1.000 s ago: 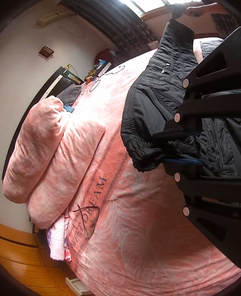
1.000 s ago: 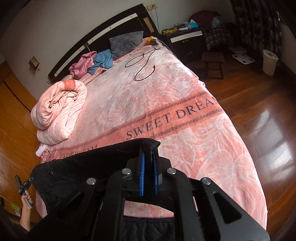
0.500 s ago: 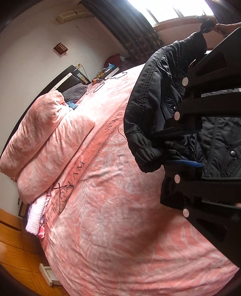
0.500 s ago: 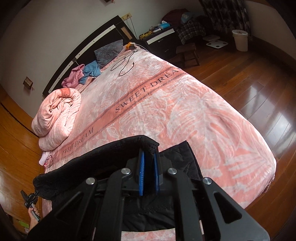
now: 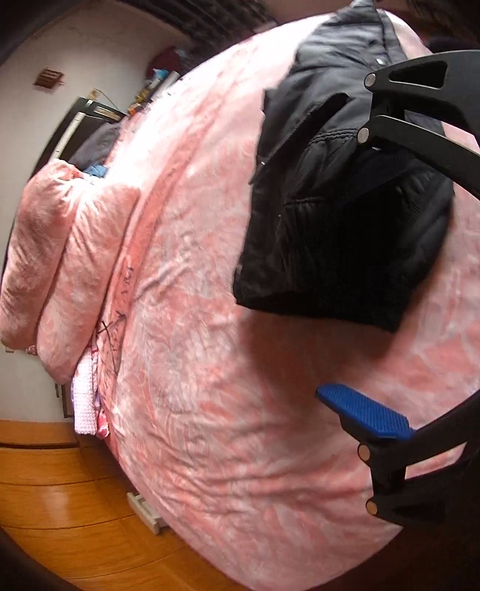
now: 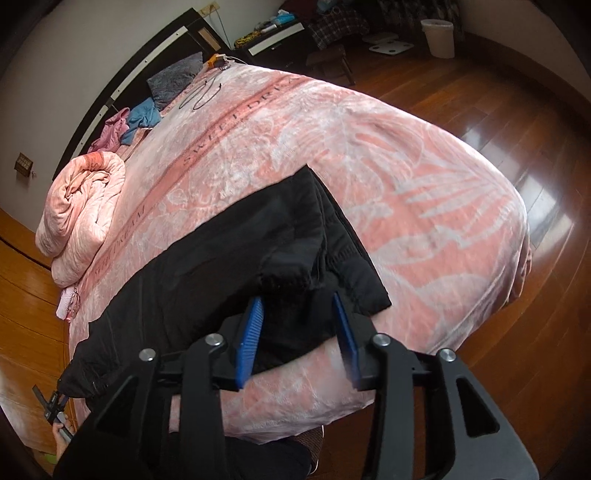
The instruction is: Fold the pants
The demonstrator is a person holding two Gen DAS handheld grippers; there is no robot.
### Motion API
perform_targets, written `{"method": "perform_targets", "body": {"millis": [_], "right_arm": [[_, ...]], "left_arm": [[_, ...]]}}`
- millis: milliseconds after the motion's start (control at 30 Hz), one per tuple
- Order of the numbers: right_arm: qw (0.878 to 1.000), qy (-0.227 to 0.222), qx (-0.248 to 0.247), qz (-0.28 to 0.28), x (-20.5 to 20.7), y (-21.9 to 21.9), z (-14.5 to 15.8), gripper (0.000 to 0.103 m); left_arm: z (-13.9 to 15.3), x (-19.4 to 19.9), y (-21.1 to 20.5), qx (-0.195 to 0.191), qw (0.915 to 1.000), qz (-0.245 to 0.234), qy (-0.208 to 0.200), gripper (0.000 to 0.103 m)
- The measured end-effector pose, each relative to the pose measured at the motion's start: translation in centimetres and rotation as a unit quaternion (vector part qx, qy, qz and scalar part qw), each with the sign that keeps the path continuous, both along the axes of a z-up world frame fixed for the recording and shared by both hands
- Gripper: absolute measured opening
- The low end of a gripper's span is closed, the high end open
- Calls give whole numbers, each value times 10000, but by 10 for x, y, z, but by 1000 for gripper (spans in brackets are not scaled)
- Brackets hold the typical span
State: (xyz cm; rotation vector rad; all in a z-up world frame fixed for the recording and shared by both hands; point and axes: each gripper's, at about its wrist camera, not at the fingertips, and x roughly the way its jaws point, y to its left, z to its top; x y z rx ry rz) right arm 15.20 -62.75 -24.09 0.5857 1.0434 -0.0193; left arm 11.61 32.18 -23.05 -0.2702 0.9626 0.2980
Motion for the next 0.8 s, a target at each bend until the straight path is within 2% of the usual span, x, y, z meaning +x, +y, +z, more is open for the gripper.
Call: {"method": "perform_targets", "body": {"millis": [67,133,167,233,267,300,333,367,400,433,467,500,567,600,667,733,800], "right_arm": [[9999,66,133,-84,-11,-2,-8,47],[9990,60,371,-229,-23,-5,-12,61],[9984,62,480,-280,-27,-7,-13,62],[9970,81,674,-375,-35,-10,-14,63],[9959,72,797,-428,-40,-12,-14,63],[9947,49,915,-471,-43,-13,-13,65],[9935,38,1030,-476,-47,-12,-12,67],[9925,17,1138,-454,-50,-11,-11,67],[9913,-24,1242,-437,-53,-9,-10,67],[9903,-55,1326,-421,-55,-6,-9,68],[9895,-70,1385,-417,-57,-3,-9,69],[9885,-71,1452,-414,-57,0,-10,72],[9860,-70,1609,-434,-54,4,-14,73],[9846,-63,1682,-467,-53,6,-16,73],[9816,-48,1828,-548,-50,9,-19,73],[9778,-101,1992,-647,-47,10,-19,73],[9751,-147,2067,-796,-46,8,-16,73]], "left_arm": [[-13,-5,-1,221,9989,100,393,98],[-26,-11,2,708,9931,399,849,98],[-34,-13,6,1044,9858,623,1158,99],[-46,-20,18,1746,9626,1143,1725,99],[-50,-25,27,1965,9510,1433,1910,99],[-50,-33,35,1975,9453,1680,1979,99],[-48,-43,44,1796,9447,1938,1943,99],[-42,-53,48,1481,9505,2105,1741,98],[-35,-61,48,1055,9617,2129,1367,98],[-28,-68,44,569,9740,1990,918,98],[-23,-70,37,178,9823,1768,584,98],[-20,-70,29,-146,9878,1514,339,98],[-19,-60,11,-390,9930,1097,175,99],[-22,-51,3,-372,9951,882,265,99],[-36,-32,-6,-285,9938,788,732,98],[-51,-23,-1,-817,9888,933,832,87],[-61,-16,1,-1411,9805,1017,910,51]]}}
